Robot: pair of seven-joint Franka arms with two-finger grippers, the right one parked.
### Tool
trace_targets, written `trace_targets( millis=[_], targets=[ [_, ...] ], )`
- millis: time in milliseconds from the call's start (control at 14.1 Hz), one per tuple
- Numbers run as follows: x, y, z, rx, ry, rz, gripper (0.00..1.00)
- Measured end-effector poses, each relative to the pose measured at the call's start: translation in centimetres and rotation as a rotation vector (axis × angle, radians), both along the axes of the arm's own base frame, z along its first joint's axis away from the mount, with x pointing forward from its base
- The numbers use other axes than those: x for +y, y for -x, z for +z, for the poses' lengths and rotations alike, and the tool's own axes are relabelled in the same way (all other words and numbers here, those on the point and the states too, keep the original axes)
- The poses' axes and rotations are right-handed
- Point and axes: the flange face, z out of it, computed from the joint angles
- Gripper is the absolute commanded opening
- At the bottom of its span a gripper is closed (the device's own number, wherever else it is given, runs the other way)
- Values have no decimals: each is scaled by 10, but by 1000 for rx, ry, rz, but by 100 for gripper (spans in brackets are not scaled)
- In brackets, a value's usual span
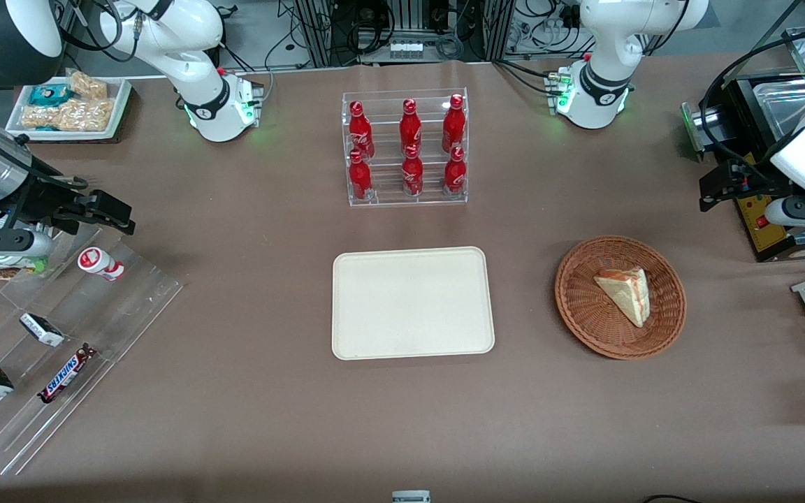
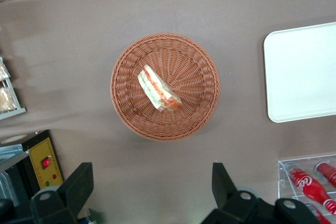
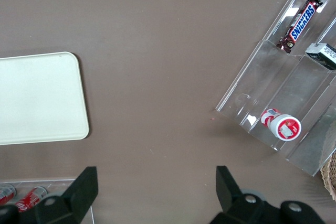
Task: Place sandwich from basket to tray
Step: 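Lower the open left gripper over the sandwich in the wicker basket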
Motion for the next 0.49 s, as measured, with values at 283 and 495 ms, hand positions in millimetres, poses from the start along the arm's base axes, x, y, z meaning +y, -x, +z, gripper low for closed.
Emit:
trace_targets(
  millis=[283, 495],
  targets=[
    [0, 0, -2, 5, 3, 20, 100],
    [0, 0, -4, 19, 2, 25, 100]
  ],
)
